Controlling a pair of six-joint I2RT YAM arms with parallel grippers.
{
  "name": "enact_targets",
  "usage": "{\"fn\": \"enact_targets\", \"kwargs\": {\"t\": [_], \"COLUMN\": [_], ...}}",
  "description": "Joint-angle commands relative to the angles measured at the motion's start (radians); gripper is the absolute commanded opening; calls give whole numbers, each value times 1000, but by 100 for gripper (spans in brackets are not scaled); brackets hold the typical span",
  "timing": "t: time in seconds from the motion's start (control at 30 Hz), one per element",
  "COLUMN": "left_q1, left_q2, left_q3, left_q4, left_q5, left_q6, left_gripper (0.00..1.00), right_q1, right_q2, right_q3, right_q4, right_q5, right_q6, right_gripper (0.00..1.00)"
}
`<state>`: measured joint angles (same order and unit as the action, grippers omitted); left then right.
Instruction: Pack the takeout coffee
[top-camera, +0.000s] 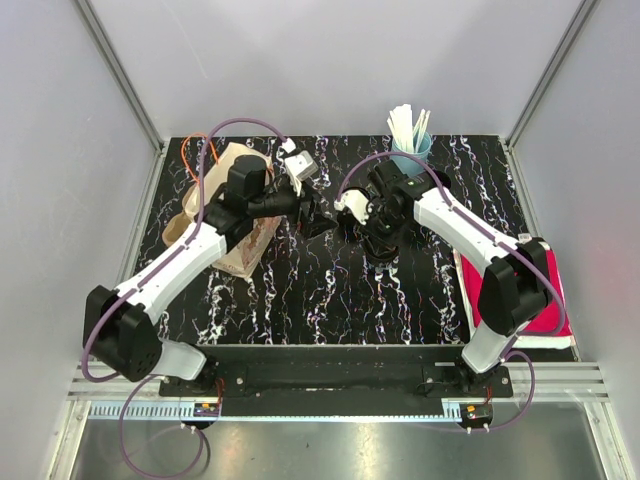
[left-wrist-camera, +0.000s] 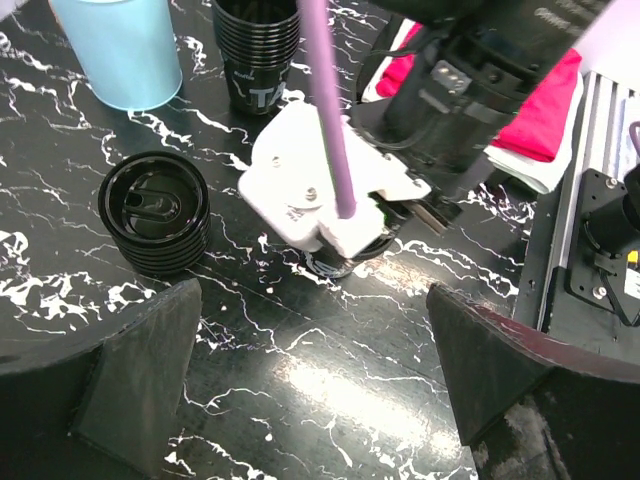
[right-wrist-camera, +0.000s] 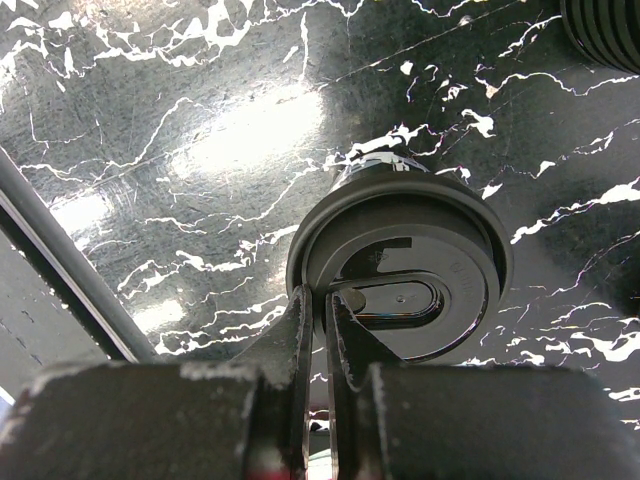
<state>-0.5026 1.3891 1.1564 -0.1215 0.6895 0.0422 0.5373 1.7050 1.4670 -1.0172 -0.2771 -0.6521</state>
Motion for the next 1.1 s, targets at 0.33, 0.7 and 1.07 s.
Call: {"fn": "enact_targets", "kwargs": {"t": [0.33, 0.7, 1.07], "left_q1": [15, 27, 29], "left_q2": [-101, -111, -110], "left_q3": [26, 9, -4], "left_q4": [-33, -24, -12], "left_q5": [24, 24, 27], "left_q6": [93, 93, 90], "left_gripper": [99, 99, 99], "right_q1": [21, 29, 30], "right_q2": [1, 10, 18], "right_q3": [16, 23, 32], "right_q4": [-14, -29, -34], "right_q5": [15, 18, 41], "right_q6": [3, -1, -1], "right_gripper": [1, 1, 1]}}
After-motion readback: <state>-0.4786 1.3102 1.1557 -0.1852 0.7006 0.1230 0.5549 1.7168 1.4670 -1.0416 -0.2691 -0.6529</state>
